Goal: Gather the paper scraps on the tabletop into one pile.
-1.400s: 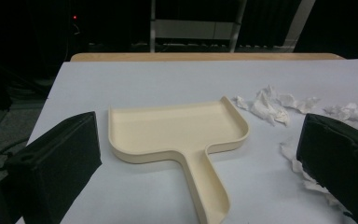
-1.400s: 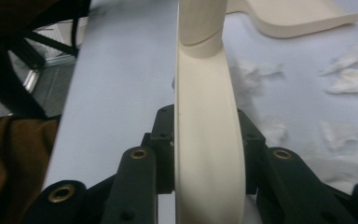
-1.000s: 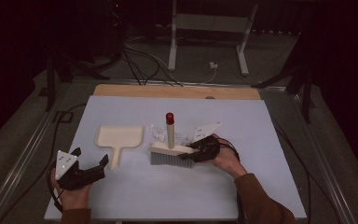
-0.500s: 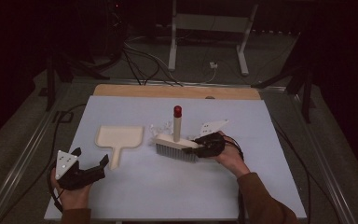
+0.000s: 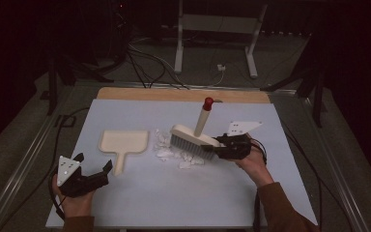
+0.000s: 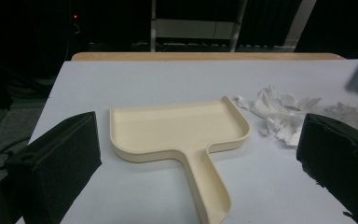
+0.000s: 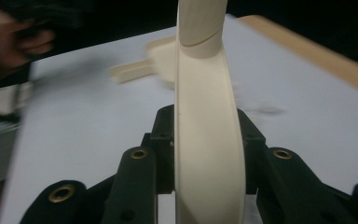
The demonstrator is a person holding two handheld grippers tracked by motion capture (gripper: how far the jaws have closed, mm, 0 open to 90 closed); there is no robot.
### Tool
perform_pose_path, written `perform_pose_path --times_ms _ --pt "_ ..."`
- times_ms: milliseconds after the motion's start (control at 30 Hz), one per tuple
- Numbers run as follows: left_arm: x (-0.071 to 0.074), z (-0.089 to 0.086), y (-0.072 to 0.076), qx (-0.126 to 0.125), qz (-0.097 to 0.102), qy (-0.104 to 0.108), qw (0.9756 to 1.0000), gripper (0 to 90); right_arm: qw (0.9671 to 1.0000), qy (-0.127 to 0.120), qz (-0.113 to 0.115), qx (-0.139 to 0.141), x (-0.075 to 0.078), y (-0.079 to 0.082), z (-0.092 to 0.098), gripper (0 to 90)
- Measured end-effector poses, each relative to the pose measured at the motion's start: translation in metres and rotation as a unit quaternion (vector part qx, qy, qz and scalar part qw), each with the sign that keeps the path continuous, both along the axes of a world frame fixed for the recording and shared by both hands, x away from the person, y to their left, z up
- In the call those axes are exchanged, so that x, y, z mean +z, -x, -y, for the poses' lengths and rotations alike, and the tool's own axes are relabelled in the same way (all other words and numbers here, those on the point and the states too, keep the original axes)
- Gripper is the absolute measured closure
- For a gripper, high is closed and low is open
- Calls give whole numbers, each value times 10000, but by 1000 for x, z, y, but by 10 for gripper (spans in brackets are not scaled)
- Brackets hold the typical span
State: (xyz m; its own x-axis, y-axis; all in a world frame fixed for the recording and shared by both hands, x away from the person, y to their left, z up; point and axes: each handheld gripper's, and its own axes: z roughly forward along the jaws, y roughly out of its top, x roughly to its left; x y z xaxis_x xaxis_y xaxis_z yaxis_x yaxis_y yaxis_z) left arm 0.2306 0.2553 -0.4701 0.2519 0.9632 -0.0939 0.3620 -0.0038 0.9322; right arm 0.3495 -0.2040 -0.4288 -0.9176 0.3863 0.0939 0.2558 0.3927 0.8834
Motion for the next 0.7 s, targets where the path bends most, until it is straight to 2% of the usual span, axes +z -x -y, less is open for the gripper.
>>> perform_pose_path --times_ms 33,67,233,367,433,567,700 --pt "0 0 0 -1 -1 1 10000 5 9994 55 94 -343 2 -2 6 683" --pt "0 0 0 -1 -1 3 10000 5 9994 55 94 -343 2 -2 6 683" --pt "0 -1 0 2 -7 5 10000 5 9936 266 196 -1083 1 -9 18 683" --pt "0 -1 0 0 -6 17 10000 5 9852 522 239 -1614 -5 -15 25 683" --pt "0 -1 0 -3 -14 9 10000 5 9800 672 276 -1852 -8 -18 27 683" --pt "0 -1 0 -9 -21 -3 10000 5 9733 896 261 -2098 -18 -24 30 683" --pt "0 -1 0 4 -5 28 10000 5 9714 963 120 -2168 -29 -29 32 683"
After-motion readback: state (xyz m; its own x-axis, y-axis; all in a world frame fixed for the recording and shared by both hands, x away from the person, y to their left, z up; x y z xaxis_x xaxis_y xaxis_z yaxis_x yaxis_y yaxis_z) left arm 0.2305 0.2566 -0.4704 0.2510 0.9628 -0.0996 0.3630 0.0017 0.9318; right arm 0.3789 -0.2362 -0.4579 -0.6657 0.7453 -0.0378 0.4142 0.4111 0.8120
